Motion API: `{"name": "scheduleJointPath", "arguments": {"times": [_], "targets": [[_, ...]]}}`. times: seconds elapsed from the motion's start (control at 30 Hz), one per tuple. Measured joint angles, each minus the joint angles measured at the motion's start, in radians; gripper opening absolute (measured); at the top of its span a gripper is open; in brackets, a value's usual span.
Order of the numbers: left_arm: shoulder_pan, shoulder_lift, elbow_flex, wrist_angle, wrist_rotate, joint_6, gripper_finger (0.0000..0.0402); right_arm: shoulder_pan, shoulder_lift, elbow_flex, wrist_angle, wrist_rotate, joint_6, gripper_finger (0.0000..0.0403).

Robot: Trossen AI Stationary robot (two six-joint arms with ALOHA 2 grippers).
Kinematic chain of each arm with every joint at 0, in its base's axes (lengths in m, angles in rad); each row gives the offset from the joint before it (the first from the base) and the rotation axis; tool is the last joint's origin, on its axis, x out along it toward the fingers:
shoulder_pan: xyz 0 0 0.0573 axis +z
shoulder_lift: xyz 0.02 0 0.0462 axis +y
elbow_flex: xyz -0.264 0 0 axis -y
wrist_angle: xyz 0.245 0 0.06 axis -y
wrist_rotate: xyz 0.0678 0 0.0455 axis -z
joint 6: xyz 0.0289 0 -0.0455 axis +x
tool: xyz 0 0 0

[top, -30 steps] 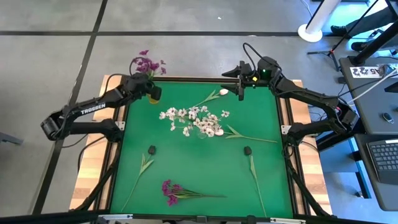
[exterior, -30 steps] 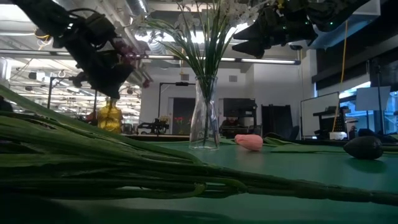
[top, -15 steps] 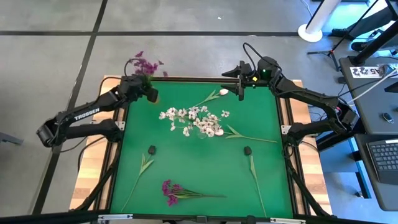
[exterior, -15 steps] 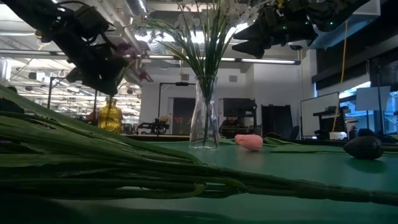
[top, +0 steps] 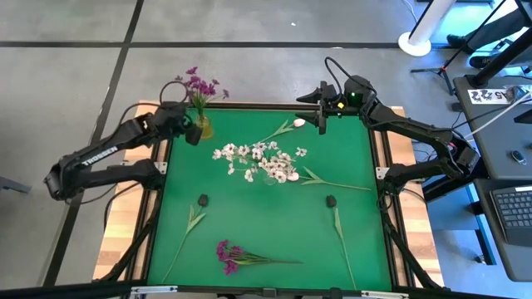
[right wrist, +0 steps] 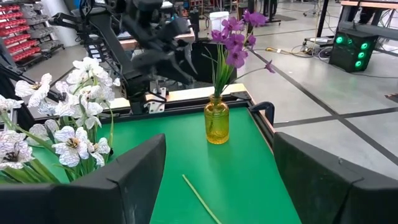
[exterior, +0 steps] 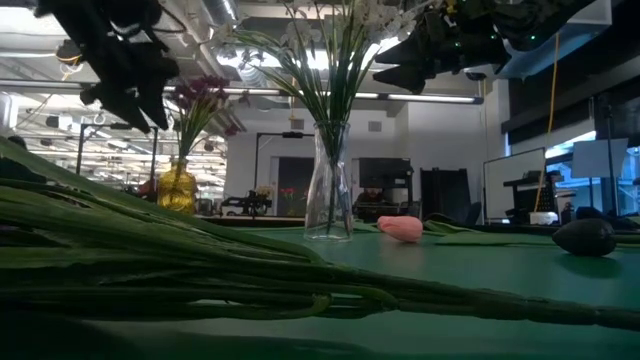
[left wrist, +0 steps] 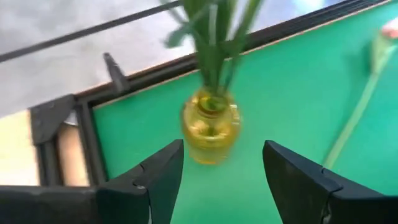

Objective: Sort flowers into vase by color
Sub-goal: Put the left black flower into the yellow vase

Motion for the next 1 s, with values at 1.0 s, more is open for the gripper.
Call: {"name": "scheduleJointPath", "arguments": {"times": [1.0], "targets": [[-1.041, 0.189, 0.045, -0.256, 0.255, -0.973, 0.0208, 0.000, 0.000, 0.000, 0.001, 0.000, -0.001, 0.0293]]}}
